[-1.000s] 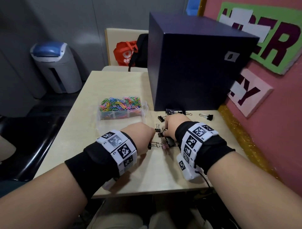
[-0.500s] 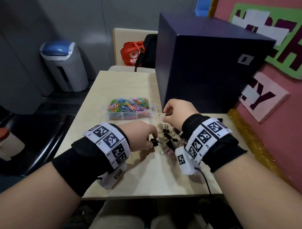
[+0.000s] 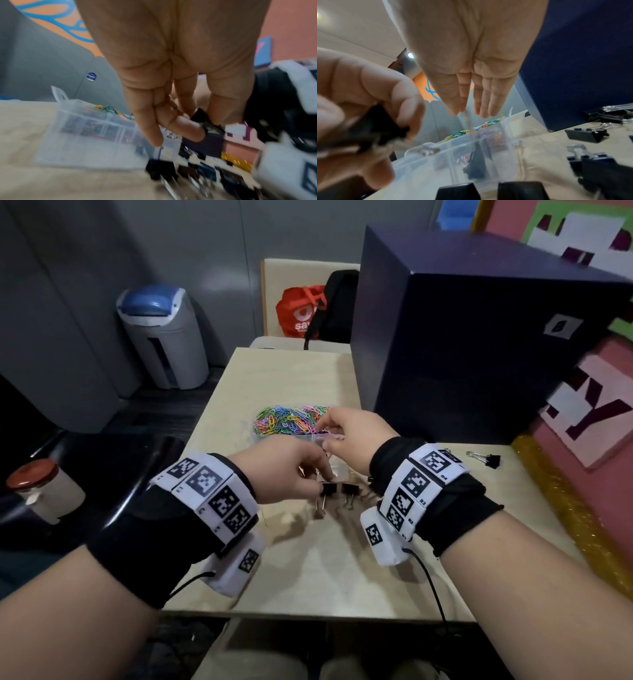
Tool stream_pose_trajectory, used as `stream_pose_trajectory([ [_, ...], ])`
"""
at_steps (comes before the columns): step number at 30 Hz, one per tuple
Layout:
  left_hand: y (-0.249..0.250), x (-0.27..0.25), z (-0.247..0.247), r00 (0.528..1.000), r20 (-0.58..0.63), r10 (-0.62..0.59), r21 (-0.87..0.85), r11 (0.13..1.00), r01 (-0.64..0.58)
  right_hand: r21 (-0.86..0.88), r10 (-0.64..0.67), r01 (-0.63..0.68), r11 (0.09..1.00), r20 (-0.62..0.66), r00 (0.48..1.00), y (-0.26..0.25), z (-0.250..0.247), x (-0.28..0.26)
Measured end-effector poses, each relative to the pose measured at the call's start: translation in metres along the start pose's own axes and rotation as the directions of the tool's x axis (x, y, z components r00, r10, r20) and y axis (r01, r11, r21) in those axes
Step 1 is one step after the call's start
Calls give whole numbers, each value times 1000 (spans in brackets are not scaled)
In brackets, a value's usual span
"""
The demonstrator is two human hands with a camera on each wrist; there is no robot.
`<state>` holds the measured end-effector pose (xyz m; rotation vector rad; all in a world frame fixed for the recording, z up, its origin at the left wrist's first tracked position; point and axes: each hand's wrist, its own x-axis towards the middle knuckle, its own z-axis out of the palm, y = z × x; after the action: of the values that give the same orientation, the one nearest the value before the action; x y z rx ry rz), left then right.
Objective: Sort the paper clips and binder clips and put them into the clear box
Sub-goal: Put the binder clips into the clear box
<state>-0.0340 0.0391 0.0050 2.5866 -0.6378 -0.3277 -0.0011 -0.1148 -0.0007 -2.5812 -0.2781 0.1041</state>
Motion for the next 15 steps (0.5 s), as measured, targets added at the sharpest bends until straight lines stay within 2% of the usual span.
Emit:
stream_pose_trajectory([
  [4, -11, -3, -16, 987, -136, -84, -58, 995, 77, -77, 18, -23, 997, -59, 998, 4, -8, -1],
  [9, -19, 4, -16, 944, -279, -178, 140, 965, 223, -125, 108, -112, 986, -43, 993, 16, -15, -2],
  [12, -19, 9, -7, 932, -301, -203, 165, 951, 261, -189, 204, -205, 960, -27, 979, 24, -22, -5],
  [15, -16, 12, 1, 948, -269, -170, 184, 957, 224, -393, 337, -282, 875, 76, 939, 26, -30, -14],
])
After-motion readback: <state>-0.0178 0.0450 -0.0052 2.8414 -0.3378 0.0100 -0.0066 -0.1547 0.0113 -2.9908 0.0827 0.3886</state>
